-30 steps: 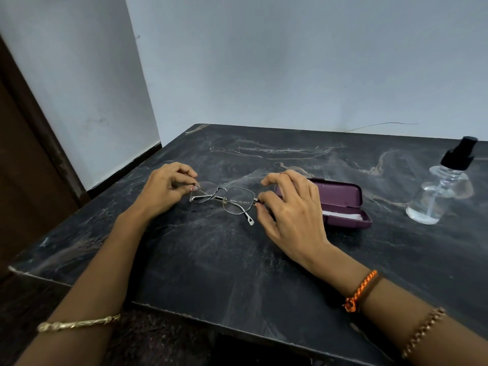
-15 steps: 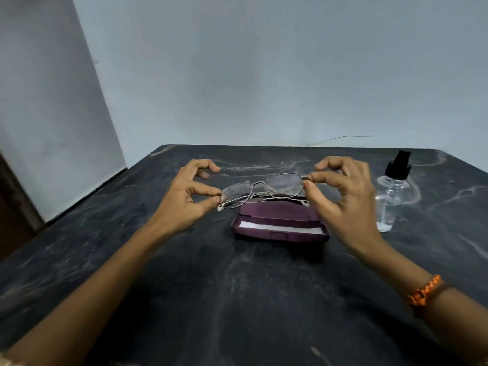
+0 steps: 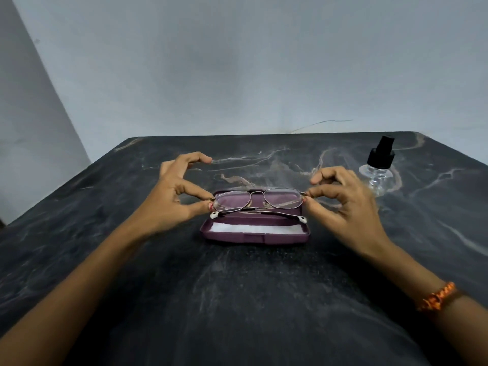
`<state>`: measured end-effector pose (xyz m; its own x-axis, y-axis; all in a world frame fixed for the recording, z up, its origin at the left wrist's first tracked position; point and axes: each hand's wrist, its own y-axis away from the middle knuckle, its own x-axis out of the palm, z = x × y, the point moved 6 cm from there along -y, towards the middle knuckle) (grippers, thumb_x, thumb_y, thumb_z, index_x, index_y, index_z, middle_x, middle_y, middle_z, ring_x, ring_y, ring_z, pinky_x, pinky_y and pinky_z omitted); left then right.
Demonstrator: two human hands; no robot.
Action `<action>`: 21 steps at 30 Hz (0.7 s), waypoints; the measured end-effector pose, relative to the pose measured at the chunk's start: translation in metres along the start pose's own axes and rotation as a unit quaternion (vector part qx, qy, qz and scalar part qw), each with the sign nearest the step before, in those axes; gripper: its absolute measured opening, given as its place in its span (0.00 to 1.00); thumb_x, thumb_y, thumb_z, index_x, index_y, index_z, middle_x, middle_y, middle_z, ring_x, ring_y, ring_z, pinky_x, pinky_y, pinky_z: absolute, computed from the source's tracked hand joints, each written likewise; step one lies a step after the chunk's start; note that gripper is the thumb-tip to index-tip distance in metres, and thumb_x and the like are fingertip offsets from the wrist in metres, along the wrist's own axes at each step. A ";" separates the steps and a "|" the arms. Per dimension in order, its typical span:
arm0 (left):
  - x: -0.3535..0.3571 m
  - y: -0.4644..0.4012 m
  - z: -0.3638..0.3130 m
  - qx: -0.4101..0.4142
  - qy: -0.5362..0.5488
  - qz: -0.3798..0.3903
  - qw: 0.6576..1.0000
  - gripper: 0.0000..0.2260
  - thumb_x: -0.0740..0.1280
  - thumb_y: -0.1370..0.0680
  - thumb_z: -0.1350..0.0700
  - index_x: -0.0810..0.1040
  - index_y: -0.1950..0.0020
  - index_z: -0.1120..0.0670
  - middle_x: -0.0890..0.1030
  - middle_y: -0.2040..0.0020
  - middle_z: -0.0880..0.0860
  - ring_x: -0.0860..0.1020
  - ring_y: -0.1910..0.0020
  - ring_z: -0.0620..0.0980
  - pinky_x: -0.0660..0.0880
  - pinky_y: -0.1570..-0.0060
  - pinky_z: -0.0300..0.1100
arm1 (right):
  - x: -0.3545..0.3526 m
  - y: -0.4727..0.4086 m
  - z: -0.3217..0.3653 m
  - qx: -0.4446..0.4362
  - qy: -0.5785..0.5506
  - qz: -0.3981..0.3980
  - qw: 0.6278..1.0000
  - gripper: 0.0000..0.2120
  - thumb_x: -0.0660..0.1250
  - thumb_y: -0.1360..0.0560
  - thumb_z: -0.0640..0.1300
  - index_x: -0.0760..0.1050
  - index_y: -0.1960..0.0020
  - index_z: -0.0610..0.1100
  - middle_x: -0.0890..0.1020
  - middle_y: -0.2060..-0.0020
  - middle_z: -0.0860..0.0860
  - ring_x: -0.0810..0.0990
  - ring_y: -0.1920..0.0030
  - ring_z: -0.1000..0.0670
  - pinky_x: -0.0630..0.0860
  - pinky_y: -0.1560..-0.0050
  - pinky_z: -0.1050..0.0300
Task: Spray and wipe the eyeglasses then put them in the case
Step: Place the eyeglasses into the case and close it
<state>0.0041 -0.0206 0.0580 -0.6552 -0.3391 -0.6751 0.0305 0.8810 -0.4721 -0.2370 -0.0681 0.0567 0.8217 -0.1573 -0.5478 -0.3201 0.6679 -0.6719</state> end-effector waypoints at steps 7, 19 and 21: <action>0.008 0.004 0.006 0.012 -0.017 0.010 1.000 0.04 0.74 0.34 0.59 0.84 0.62 0.51 0.67 0.39 0.39 0.60 0.39 0.40 0.60 0.40 0.40 | 0.006 0.000 -0.004 -0.021 0.010 0.066 0.998 0.01 0.72 0.33 0.34 0.82 0.63 0.37 0.75 0.56 0.49 0.72 0.59 0.61 0.66 0.60 0.75; 0.015 0.006 0.008 0.004 -0.046 0.091 0.995 0.05 0.74 0.34 0.59 0.84 0.61 0.50 0.67 0.41 0.38 0.60 0.41 0.40 0.61 0.41 0.42 | 0.011 0.002 -0.004 -0.047 0.034 0.164 0.985 0.01 0.73 0.35 0.36 0.83 0.64 0.41 0.75 0.56 0.52 0.73 0.62 0.60 0.71 0.65 0.61; 0.014 0.006 0.008 0.006 -0.052 0.101 0.993 0.05 0.73 0.33 0.58 0.83 0.60 0.49 0.68 0.41 0.40 0.61 0.42 0.40 0.60 0.42 0.33 | 0.011 0.002 -0.002 -0.054 0.034 0.172 0.983 0.01 0.73 0.35 0.36 0.83 0.64 0.41 0.75 0.56 0.51 0.73 0.63 0.60 0.71 0.64 0.62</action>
<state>0.0008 -0.0231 0.0410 -0.5537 -0.1874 -0.8113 0.1629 0.9312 -0.3262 -0.2295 -0.0703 0.0480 0.6235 0.0133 -0.7817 -0.6252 0.6088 -0.4883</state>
